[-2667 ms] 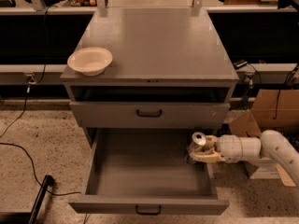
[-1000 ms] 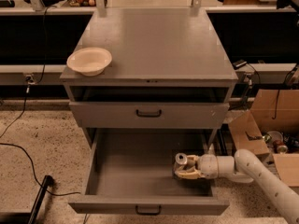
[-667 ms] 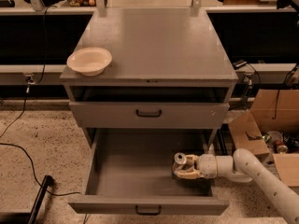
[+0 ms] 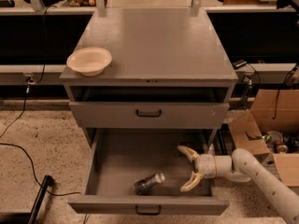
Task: Place redbull can into middle drawer
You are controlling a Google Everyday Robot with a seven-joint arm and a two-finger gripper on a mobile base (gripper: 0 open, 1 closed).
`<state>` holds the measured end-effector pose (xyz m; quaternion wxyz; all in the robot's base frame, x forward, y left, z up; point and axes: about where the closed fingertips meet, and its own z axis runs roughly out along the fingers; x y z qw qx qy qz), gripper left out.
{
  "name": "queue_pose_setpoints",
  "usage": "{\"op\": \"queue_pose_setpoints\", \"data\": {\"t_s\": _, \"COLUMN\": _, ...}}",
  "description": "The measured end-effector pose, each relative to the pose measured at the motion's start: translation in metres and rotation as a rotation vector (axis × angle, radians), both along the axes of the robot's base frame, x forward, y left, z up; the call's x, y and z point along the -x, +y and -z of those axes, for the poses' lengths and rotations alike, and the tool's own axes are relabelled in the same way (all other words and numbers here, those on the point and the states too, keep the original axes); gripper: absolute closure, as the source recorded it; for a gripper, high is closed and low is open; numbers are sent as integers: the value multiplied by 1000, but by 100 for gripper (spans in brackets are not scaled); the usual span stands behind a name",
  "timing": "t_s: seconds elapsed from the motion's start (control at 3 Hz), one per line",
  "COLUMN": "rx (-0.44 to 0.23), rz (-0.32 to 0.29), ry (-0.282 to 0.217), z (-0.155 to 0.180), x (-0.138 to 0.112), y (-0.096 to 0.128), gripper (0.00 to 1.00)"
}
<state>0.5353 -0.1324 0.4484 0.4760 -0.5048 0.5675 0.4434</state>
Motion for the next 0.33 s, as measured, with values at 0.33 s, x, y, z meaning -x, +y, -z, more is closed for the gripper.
{"op": "queue_pose_setpoints", "data": {"t_s": 0.33, "rx": 0, "rz": 0, "ry": 0, "z": 0, "x": 0, "y": 0, "gripper": 0}}
